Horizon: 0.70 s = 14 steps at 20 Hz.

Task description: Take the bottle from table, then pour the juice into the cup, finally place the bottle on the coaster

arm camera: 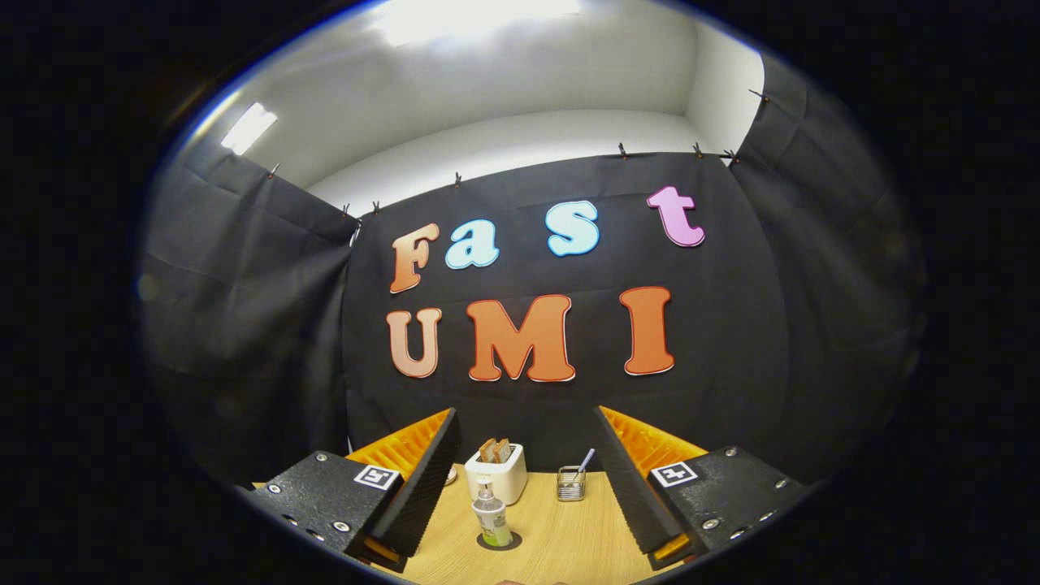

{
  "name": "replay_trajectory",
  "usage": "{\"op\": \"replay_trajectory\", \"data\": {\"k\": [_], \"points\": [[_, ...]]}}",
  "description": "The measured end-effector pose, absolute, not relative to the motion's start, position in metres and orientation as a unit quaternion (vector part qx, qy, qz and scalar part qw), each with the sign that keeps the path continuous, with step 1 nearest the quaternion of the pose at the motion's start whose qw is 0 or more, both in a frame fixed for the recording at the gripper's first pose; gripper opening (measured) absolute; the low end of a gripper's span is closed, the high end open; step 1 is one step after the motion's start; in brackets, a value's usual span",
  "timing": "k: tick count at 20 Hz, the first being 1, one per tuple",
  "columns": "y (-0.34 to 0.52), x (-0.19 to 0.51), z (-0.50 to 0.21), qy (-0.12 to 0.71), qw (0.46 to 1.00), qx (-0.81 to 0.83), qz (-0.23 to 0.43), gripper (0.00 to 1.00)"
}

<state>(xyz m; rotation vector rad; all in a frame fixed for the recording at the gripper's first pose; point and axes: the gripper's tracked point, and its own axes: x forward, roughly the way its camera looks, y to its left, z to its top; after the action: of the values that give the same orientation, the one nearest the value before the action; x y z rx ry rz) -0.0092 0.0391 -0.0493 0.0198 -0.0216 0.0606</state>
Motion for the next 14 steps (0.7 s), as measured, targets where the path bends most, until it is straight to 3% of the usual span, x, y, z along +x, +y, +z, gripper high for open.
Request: {"op": "replay_trajectory", "data": {"k": [14], "points": [[0.033,-0.015,-0.057,-0.007,0.999,0.023,0.035,0.97]]}}
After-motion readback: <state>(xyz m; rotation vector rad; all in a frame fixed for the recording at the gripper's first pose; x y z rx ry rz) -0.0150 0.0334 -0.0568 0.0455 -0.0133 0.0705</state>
